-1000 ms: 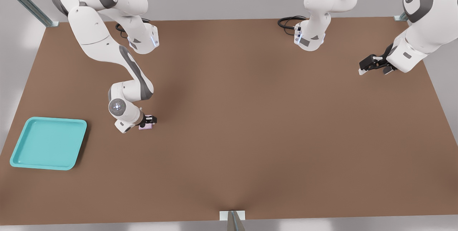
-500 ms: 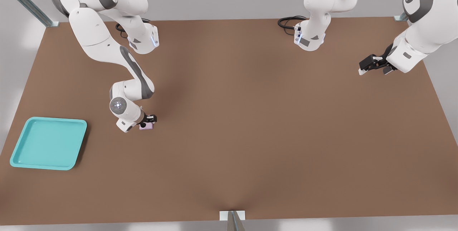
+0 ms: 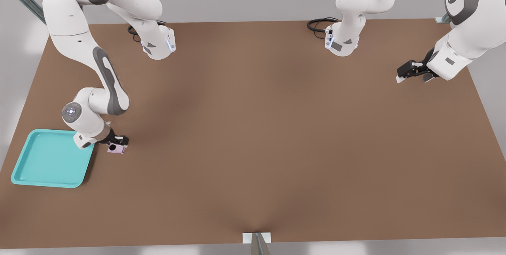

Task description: Keep left arm still and place phone on the tray with right arm

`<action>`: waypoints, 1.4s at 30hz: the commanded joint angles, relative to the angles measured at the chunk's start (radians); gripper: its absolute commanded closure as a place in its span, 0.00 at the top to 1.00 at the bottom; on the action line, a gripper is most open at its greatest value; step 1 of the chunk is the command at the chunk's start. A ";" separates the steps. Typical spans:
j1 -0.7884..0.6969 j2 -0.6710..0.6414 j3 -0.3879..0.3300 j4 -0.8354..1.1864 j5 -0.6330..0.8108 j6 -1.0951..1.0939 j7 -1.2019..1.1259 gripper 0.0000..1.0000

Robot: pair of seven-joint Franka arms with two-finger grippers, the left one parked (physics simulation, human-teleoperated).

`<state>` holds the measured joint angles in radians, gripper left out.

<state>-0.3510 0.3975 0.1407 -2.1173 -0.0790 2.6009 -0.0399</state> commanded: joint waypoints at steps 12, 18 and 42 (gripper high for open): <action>-0.318 0.314 -0.012 0.517 0.059 -0.285 -1.017 0.74; -0.336 0.278 0.049 0.517 0.067 -0.324 -0.997 1.00; 0.425 -0.232 -0.266 0.789 0.067 -1.095 -0.011 1.00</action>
<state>0.0412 0.1645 -0.1239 -1.3315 -0.0251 1.5384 -0.2513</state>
